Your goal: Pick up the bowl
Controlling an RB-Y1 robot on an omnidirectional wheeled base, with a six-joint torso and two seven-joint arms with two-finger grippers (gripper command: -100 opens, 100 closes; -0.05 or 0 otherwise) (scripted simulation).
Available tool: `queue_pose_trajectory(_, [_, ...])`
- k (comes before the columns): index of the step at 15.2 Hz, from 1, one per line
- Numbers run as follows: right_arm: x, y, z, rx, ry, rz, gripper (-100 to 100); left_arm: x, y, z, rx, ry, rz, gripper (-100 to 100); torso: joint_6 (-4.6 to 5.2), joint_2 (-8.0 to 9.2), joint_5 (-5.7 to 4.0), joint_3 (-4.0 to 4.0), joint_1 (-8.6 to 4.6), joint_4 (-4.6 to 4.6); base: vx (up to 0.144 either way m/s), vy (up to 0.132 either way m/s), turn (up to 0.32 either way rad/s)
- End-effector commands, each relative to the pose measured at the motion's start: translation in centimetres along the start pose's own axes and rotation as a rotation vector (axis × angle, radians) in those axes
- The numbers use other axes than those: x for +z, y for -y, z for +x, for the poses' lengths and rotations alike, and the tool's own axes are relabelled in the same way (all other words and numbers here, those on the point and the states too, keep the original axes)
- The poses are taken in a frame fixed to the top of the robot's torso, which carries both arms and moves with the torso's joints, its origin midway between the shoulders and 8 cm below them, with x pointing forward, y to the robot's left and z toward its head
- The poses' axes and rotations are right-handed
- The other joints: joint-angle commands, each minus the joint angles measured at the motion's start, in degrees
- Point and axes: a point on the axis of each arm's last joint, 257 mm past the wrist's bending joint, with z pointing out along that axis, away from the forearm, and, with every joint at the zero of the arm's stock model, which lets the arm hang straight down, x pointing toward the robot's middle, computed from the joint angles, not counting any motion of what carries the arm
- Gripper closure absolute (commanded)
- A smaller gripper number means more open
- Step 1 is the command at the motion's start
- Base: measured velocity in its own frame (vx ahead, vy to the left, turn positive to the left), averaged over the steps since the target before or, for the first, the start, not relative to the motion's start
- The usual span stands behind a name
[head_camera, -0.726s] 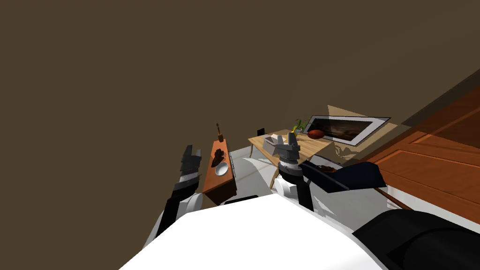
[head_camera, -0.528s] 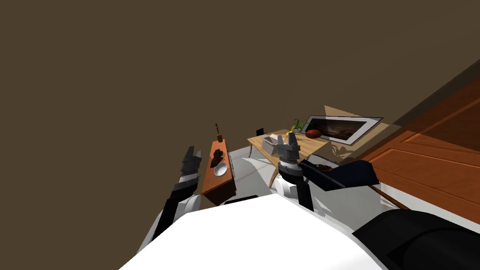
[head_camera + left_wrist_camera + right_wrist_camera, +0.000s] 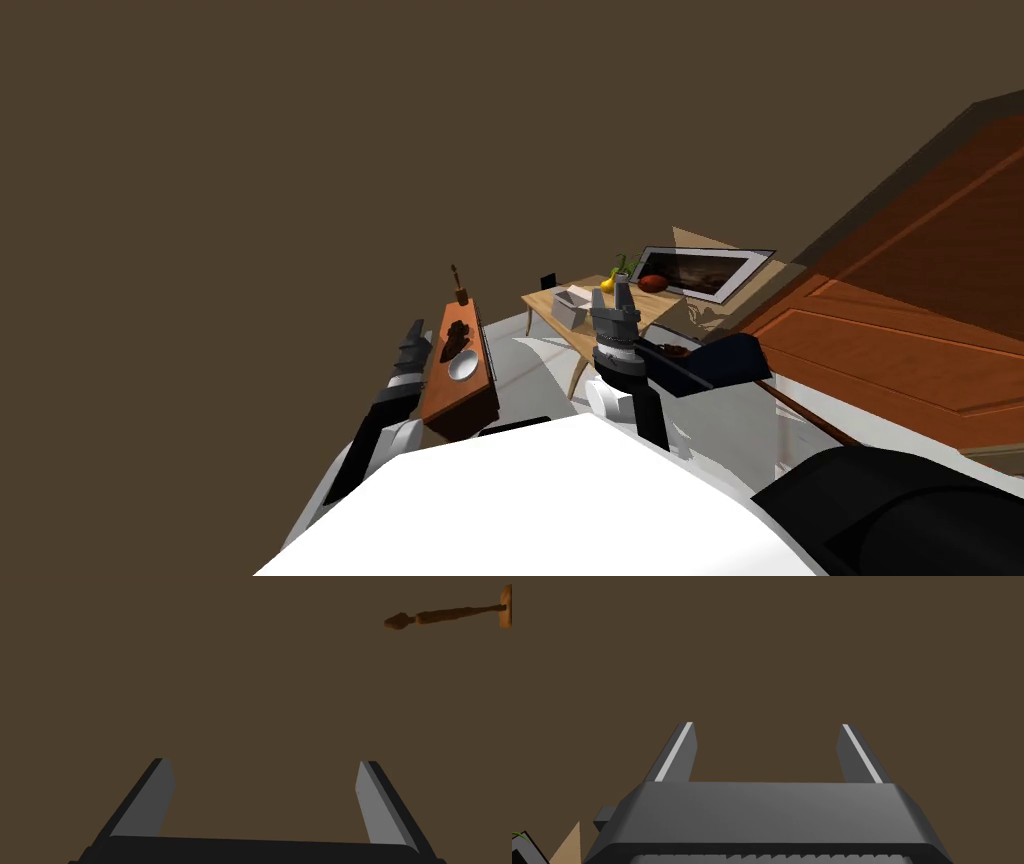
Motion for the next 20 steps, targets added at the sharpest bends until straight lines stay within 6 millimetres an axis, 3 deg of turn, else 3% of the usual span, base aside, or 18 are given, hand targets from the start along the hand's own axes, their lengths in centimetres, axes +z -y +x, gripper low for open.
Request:
queue_pose_trajectory(1, [0.0, 0.0, 0.0, 0.0, 0.0, 0.0, 0, -0.1, -1.3, -0.5, 0.006, -0.003, -0.042, -100, 0.0, 0.0, 0.0, 0.0, 0.0, 0.0, 0.008, -0.035, -0.076])
queue_pose_trajectory(2, [0.0, 0.0, 0.0, 0.0, 0.0, 0.0, 0, -0.4, -3.0, -0.9, 0.014, -0.005, -0.09, -100, -0.01, 0.0, 0.0, 0.0, 0.01, 0.0, 0.008, -0.037, -0.107])
queue_pose_trajectory(3, [0.0, 0.0, 0.0, 0.0, 0.0, 0.0, 0, -0.4, -3.0, -0.9, 0.014, -0.005, -0.092, -100, 0.0, 0.01, 0.0, 0.0, 0.01, 0.0, 0.007, -0.039, -0.086])
queue_pose_trajectory(4, [0.0, 0.0, 0.0, 0.0, 0.0, 0.0, 0, -0.7, -4.9, -1.3, 0.02, -0.006, -0.145, -100, 0.0, 0.01, 0.0, 0.0, 0.0, 0.0, 0.005, -0.05, -0.104])
queue_pose_trajectory(5, [0.0, 0.0, 0.0, 0.0, 0.0, 0.0, 0, -0.7, -4.9, -1.3, 0.02, -0.006, -0.145, -100, 0.0, 0.01, 0.0, 0.01, -0.02, 0.0, 0.006, -0.044, -0.091])
queue_pose_trajectory(6, [0.0, 0.0, 0.0, 0.0, 0.0, 0.0, 0, -1.1, -6.7, -1.9, 0.026, -0.004, -0.197, -100, 0.0, 0.01, 0.0, 0.01, -0.02, 0.0, 0.015, -0.041, -0.105])
queue_pose_trajectory(7, [0.0, 0.0, 0.0, 0.0, 0.0, 0.0, 0, -1.1, -6.8, -1.8, 0.026, -0.004, -0.201, -100, 0.01, -0.01, 0.0, 0.0, -0.01, 0.0, 0.017, -0.04, -0.104])
queue_pose_trajectory(8, [0.0, 0.0, 0.0, 0.0, 0.0, 0.0, 0, -1.6, -8.5, -2.5, 0.031, 0.0, -0.25, -100, 0.0, -0.02, 0.0, -0.01, 0.0, 0.0, 0.015, -0.038, -0.114])
queue_pose_trajectory(11, [0.0, 0.0, 0.0, 0.0, 0.0, 0.0, 0, -2.3, -10.8, -3.1, 0.035, 0.004, -0.32, -100, 0.01, -0.04, 0.0, -0.02, -0.02, 0.0, 0.019, -0.046, -0.118])
queue_pose_trajectory(12, [0.0, 0.0, 0.0, 0.0, 0.0, 0.0, 0, -3.0, -12.5, -3.8, 0.038, 0.011, -0.372, -100, 0.0, -0.04, 0.0, -0.02, -0.03, -0.01, 0.021, -0.046, -0.133])
queue_pose_trajectory(14, [0.0, 0.0, 0.0, 0.0, 0.0, 0.0, 0, -3.1, -12.8, -3.8, 0.038, 0.01, -0.384, -100, 0.0, -0.03, 0.0, -0.02, -0.02, -0.01, 0.014, -0.033, -0.065])
queue_pose_trajectory(15, [0.0, 0.0, 0.0, 0.0, 0.0, 0.0, 0, -4.0, -14.6, -4.6, 0.04, 0.019, -0.438, -100, -0.02, -0.01, 0.0, -0.01, 0.02, 0.0, 0.012, -0.03, -0.086])
queue_pose_trajectory(16, [0.0, 0.0, 0.0, 0.0, 0.0, 0.0, 0, -4.1, -14.8, -4.6, 0.04, 0.018, -0.448, -100, 0.0, -0.01, 0.01, -0.01, 0.03, 0.0, 0.016, -0.034, -0.104])
queue_pose_trajectory(17, [0.0, 0.0, 0.0, 0.0, 0.0, 0.0, 0, -4.9, -16.4, -5.4, 0.041, 0.029, -0.496, -100, 0.0, -0.01, 0.0, -0.01, 0.02, 0.0, 0.024, -0.047, -0.166])
queue_pose_trajectory(19, [0.0, 0.0, 0.0, 0.0, 0.0, 0.0, 0, -5.2, -16.9, -5.3, 0.04, 0.027, -0.515, -100, -0.01, -0.03, 0.0, -0.02, -0.01, -0.01, 0.018, -0.034, -0.071])
queue_pose_trajectory(20, [0.0, 0.0, 0.0, 0.0, 0.0, 0.0, 0, -6.2, -18.6, -6.2, 0.04, 0.039, -0.571, -100, -0.02, -0.02, 0.0, -0.01, 0.02, 0.0, 0.013, -0.03, -0.072])
